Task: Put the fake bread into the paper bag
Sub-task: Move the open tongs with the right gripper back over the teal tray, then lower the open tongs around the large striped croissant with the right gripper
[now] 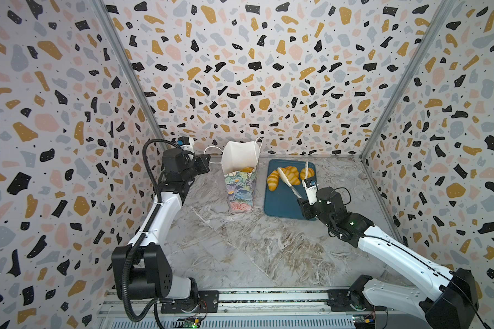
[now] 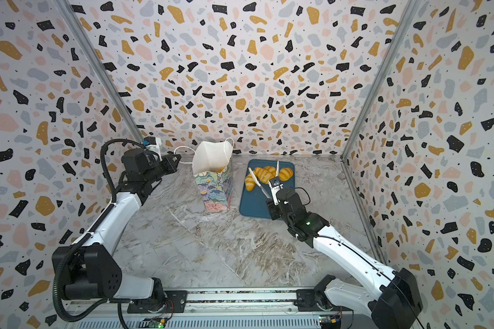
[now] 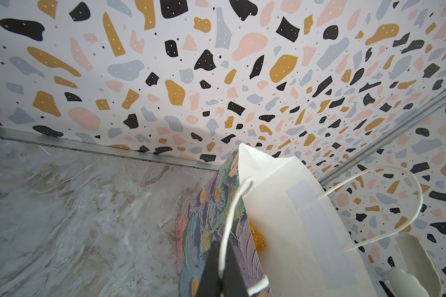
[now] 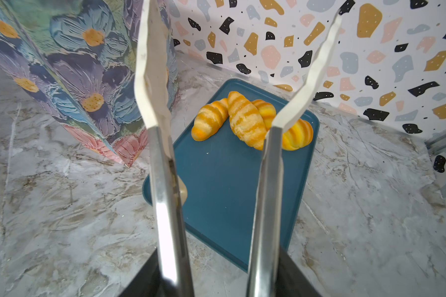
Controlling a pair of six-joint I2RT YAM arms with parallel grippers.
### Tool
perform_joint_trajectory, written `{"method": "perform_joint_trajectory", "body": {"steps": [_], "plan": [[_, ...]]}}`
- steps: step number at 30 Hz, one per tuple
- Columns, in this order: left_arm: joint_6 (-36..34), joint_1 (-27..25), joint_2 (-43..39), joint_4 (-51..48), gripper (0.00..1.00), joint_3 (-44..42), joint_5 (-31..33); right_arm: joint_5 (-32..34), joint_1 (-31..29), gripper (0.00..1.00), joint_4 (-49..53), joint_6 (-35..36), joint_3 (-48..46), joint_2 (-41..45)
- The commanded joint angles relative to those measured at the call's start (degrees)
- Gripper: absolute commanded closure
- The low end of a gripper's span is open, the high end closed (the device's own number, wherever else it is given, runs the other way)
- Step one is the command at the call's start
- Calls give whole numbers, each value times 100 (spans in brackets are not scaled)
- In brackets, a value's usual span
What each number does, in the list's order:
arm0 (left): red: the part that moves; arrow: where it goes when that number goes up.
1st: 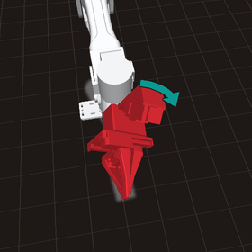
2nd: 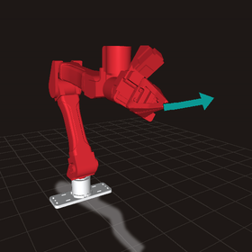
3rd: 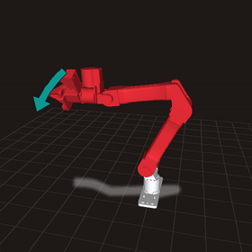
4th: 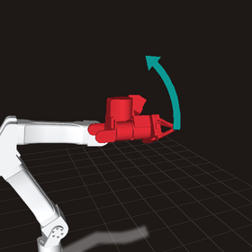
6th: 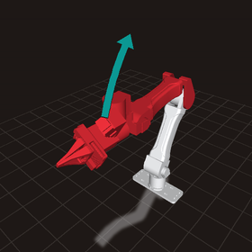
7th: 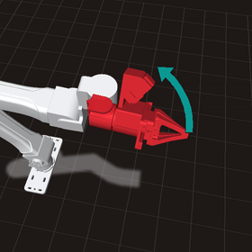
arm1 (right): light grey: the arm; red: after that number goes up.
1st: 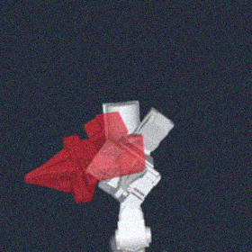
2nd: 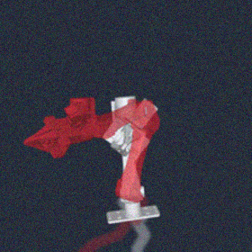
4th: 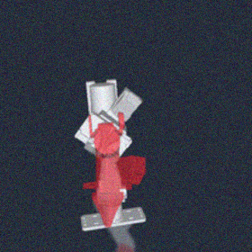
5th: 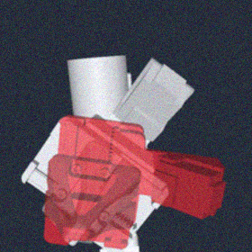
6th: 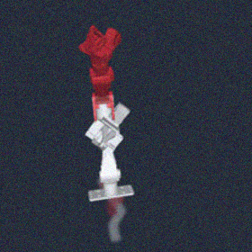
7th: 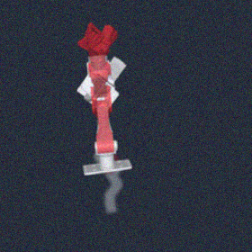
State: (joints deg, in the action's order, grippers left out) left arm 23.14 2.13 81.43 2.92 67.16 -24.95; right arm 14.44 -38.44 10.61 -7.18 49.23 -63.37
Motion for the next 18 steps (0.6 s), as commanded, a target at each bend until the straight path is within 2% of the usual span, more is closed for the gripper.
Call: {"method": "perform_joint_trajectory", "body": {"steps": [1, 15, 18], "plan": [[-77, -29, 2, 95, 100, 29, 4, -214, 169, 45, -317, 56, -76, 28], [33, -29, 112, 139, 100, 47, -54, -281, 890, 45, -635, 633, -454, -688], [24, -29, 109, 113, 100, 47, -28, -514, 1070, 45, -686, 649, -407, -803]]}}
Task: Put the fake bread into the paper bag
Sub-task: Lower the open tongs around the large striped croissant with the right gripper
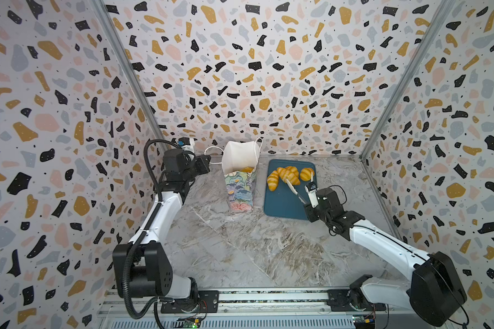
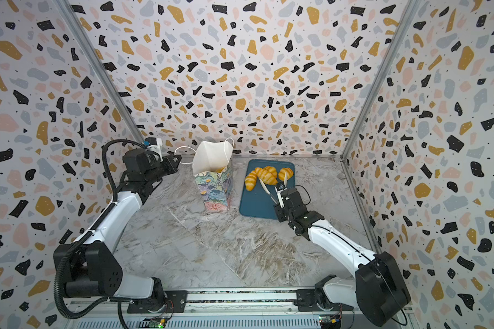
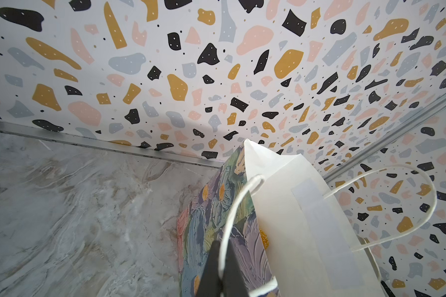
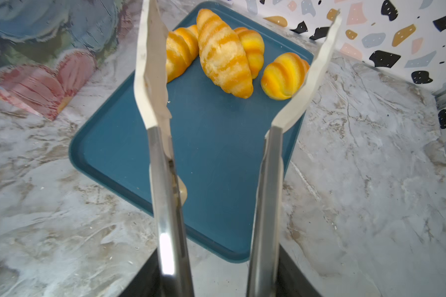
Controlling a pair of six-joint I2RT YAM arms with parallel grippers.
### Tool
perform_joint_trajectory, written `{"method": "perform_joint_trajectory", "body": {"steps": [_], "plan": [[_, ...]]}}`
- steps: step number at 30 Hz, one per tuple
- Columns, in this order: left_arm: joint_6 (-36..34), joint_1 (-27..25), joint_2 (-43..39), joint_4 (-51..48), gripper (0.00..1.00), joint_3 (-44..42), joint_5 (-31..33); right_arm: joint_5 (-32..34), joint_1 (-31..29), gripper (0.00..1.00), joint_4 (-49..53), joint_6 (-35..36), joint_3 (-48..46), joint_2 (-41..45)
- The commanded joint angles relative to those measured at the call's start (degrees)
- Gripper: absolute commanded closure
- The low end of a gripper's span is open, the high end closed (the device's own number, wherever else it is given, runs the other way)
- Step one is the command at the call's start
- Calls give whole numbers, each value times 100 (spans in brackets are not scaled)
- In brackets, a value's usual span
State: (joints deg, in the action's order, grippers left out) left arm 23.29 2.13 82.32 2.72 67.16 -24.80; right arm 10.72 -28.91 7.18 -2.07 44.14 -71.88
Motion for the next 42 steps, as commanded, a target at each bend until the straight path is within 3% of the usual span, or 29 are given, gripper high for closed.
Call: {"method": "perform_joint_trajectory", "body": {"steps": [1, 21, 42], "plan": [[-4, -29, 2, 121, 100, 45, -35, -227, 167, 45, -375, 136, 104, 24], [36, -29, -11, 116, 100, 76, -78, -83, 276, 44, -524, 433, 609, -1003], [-31, -29, -41, 53, 100, 79, 16, 15, 298, 45, 229, 1121, 1841, -2308]]}}
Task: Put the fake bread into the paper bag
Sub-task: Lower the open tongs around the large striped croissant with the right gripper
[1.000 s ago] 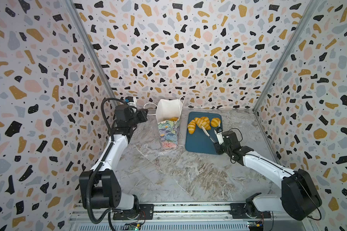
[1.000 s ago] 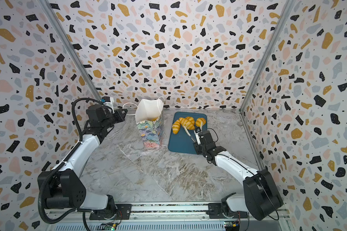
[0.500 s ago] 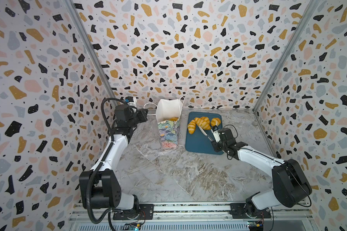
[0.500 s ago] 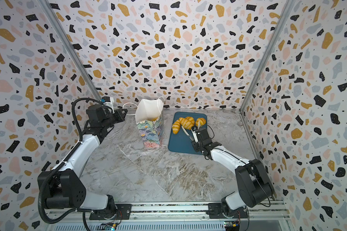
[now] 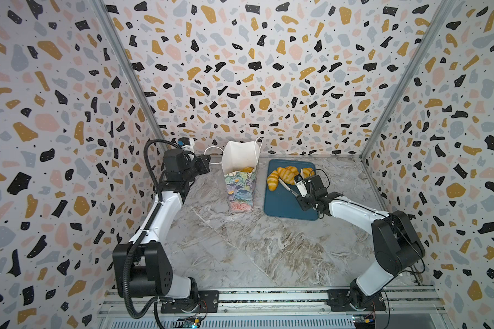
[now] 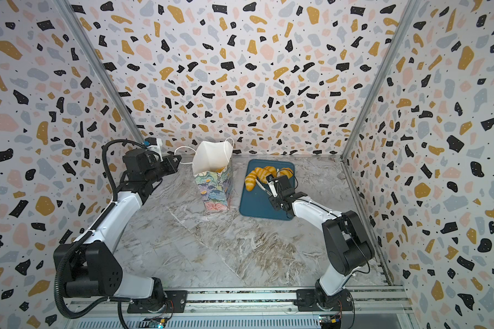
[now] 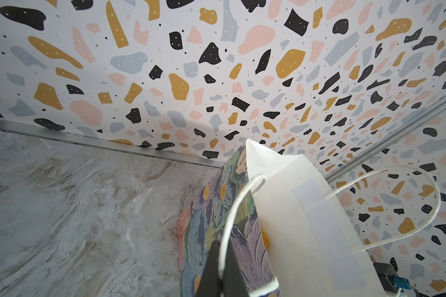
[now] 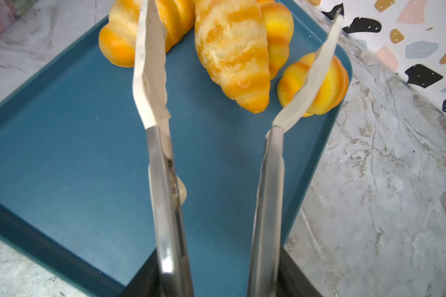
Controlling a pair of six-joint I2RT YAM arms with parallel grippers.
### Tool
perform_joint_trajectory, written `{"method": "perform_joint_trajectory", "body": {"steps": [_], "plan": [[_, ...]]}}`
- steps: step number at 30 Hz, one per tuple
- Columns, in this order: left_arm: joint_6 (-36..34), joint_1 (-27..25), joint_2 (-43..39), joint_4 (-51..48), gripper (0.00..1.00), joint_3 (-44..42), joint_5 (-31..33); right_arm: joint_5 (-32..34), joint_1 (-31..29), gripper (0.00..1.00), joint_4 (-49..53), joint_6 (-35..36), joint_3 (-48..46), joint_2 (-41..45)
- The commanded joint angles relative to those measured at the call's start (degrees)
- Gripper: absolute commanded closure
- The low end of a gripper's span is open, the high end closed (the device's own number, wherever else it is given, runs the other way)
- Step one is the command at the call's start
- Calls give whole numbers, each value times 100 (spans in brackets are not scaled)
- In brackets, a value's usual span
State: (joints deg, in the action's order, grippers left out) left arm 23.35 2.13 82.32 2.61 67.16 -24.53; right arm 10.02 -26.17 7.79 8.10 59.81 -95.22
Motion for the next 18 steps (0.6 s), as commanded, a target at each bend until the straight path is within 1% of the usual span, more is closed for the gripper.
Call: {"method": "perform_joint_trajectory", "body": {"steps": [1, 13, 18], "plan": [[-32, -29, -41, 80, 100, 61, -5, 64, 25, 45, 216, 110, 321, -14], [-15, -29, -41, 99, 100, 61, -18, 323, 27, 48, 1081, 377, 1181, -646], [-15, -29, -54, 90, 100, 61, -20, 340, 25, 48, 1283, 435, 1439, -852]]}}
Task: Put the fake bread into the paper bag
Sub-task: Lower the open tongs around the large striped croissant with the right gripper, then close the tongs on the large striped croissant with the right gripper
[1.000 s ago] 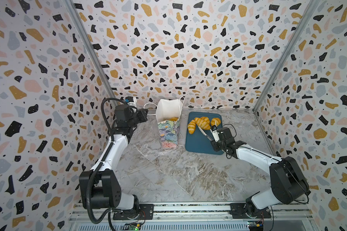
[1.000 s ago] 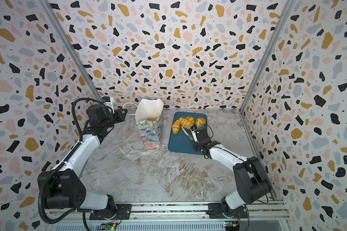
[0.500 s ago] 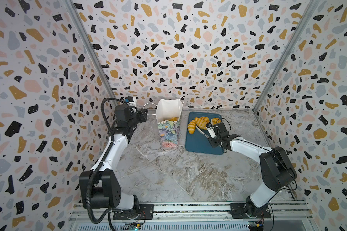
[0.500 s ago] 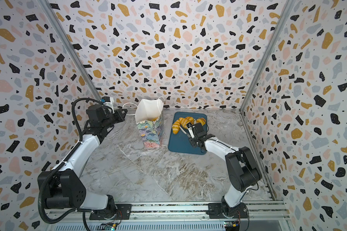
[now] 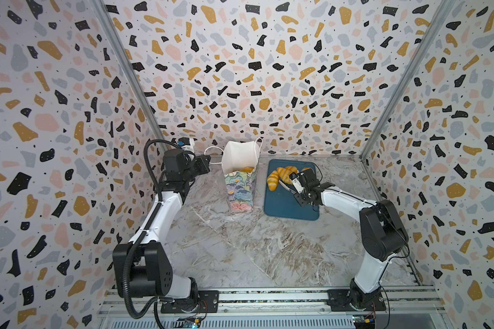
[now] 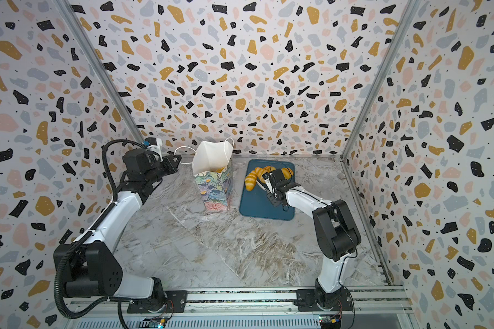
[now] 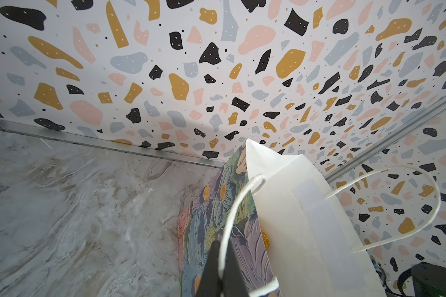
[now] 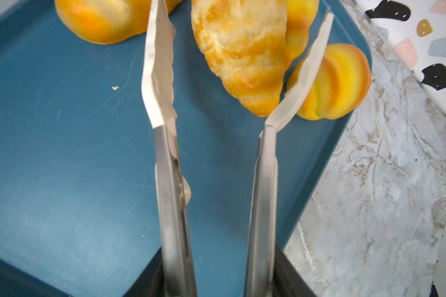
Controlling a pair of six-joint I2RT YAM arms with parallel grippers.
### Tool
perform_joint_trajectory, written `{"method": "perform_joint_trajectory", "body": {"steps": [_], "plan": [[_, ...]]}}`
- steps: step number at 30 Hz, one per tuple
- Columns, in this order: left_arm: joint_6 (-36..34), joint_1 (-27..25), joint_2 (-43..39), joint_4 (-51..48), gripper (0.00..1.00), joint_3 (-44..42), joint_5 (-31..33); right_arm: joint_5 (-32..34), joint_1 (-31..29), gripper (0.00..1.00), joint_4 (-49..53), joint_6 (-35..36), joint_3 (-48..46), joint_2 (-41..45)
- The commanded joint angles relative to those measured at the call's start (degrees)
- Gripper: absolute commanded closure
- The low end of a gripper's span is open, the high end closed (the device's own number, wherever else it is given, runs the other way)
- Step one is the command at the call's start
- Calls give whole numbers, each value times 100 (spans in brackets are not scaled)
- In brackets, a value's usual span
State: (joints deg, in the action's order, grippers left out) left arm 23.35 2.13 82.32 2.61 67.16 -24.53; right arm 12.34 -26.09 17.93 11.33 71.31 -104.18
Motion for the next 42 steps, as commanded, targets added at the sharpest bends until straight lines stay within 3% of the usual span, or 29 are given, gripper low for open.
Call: {"method": "perform_joint_trajectory", "body": {"steps": [1, 12, 26, 42], "plan": [[-12, -29, -54, 90, 100, 60, -19, 105, 16, 49, 312, 130, 342, -5], [-32, -28, -59, 82, 100, 67, -14, 309, 25, 56, 509, 282, 689, -366], [-33, -29, -70, 77, 100, 74, -11, 201, 16, 80, 540, 262, 661, -210], [-23, -24, -103, 97, 100, 58, -19, -372, 8, 83, -202, -624, -475, 695]]}}
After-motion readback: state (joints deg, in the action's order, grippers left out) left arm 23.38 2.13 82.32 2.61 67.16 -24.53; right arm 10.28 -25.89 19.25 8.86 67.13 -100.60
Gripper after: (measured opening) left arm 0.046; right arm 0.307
